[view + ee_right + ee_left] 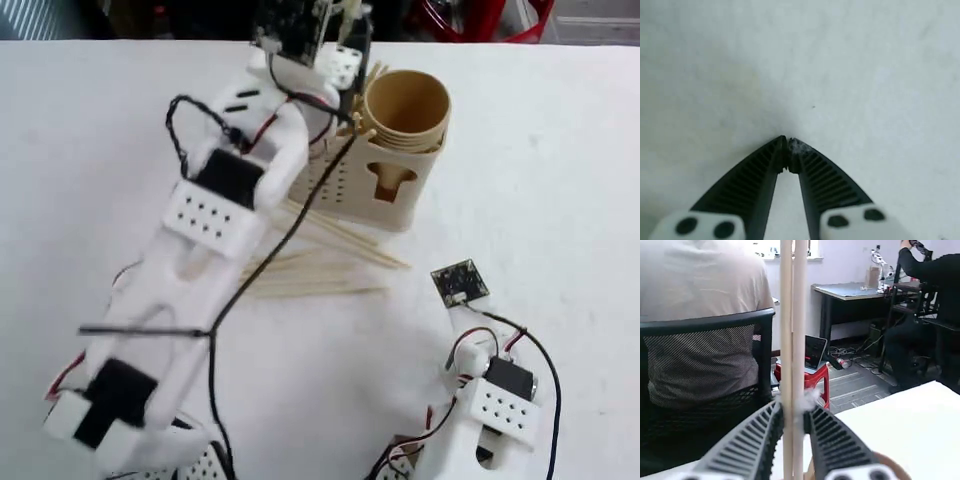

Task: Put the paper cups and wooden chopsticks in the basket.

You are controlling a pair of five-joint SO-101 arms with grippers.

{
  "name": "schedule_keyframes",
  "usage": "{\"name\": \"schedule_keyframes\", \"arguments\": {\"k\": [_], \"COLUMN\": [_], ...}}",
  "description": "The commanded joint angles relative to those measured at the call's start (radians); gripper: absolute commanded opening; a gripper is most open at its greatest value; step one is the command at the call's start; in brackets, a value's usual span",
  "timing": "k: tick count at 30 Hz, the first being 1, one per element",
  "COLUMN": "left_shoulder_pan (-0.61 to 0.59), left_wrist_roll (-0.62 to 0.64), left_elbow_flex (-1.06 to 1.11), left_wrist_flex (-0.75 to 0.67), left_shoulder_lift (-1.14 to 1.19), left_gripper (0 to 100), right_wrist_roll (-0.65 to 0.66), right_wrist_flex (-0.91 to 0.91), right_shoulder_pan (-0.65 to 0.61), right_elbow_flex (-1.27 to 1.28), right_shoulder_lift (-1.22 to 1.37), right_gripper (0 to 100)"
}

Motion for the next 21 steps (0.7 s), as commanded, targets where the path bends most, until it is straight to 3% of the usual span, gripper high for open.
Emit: {"name": "schedule_keyframes", "arguments": {"k": [1,9,15,21], "left_shoulder_pan": [-0.058,-0.077,-0.077,-0.077], "left_wrist_roll": [0.089,0.117,0.120,0.115], "left_elbow_flex": [-0.167,-0.315,-0.310,-0.311], "left_wrist_flex": [-0.028,0.137,0.167,0.186], "left_shoulder_lift": [0.116,0.186,0.186,0.183], "left_gripper": [2,2,10,8], "right_wrist_roll": [0.005,0.005,0.005,0.005], "right_wrist_flex": [-0.015,-0.015,-0.015,-0.015], "right_shoulder_pan": [0.002,0.002,0.002,0.002], "right_elbow_flex": [-0.005,-0.005,-0.005,-0.005], "right_shoulder_lift": [-0.008,-0.008,-0.008,-0.008], "right_gripper": [1.7,1.7,1.7,1.7]}}
